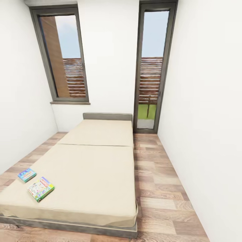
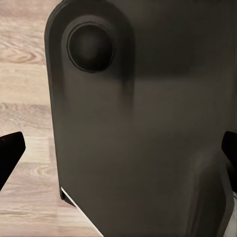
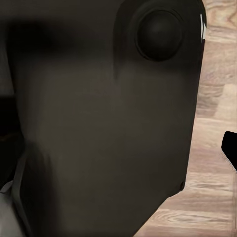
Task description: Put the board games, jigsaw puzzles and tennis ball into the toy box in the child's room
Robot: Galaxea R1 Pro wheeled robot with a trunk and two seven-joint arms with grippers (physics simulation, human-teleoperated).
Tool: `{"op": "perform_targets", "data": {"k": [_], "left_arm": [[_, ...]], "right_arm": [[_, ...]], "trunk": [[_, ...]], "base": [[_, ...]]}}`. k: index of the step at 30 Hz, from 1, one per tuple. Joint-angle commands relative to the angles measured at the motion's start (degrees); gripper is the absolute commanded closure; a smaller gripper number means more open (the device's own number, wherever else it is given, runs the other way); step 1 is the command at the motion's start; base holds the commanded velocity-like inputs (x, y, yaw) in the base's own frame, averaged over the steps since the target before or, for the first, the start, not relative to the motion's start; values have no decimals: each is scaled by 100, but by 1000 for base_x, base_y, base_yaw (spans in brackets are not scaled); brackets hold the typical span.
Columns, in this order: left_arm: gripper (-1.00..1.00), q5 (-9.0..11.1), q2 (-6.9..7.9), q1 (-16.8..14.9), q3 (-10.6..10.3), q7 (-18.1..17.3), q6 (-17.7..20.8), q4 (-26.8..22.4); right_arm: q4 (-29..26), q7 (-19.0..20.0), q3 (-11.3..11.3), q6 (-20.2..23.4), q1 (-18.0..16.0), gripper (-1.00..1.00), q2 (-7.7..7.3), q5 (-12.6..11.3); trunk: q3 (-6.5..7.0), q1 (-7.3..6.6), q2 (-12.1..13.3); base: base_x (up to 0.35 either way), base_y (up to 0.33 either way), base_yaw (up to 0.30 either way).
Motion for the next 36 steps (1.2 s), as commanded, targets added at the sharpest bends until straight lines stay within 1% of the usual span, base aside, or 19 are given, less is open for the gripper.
{"op": "perform_targets", "data": {"k": [1,29,36], "left_arm": [[-100,5,-1,0,2,-1,-14,-1],[-100,31,-5,0,17,-1,-17,-1],[-100,41,-5,0,22,-1,-15,-1]], "right_arm": [[-1,-3,-1,4,0,-100,1,2],[-1,-4,3,1,0,-100,-2,-6],[-1,-4,3,1,-1,-100,-5,-13]], "trunk": [[-3,0,-2],[-3,0,-2],[122,-154,279]], "base": [[0,0,243],[0,0,269],[0,0,273]]}}
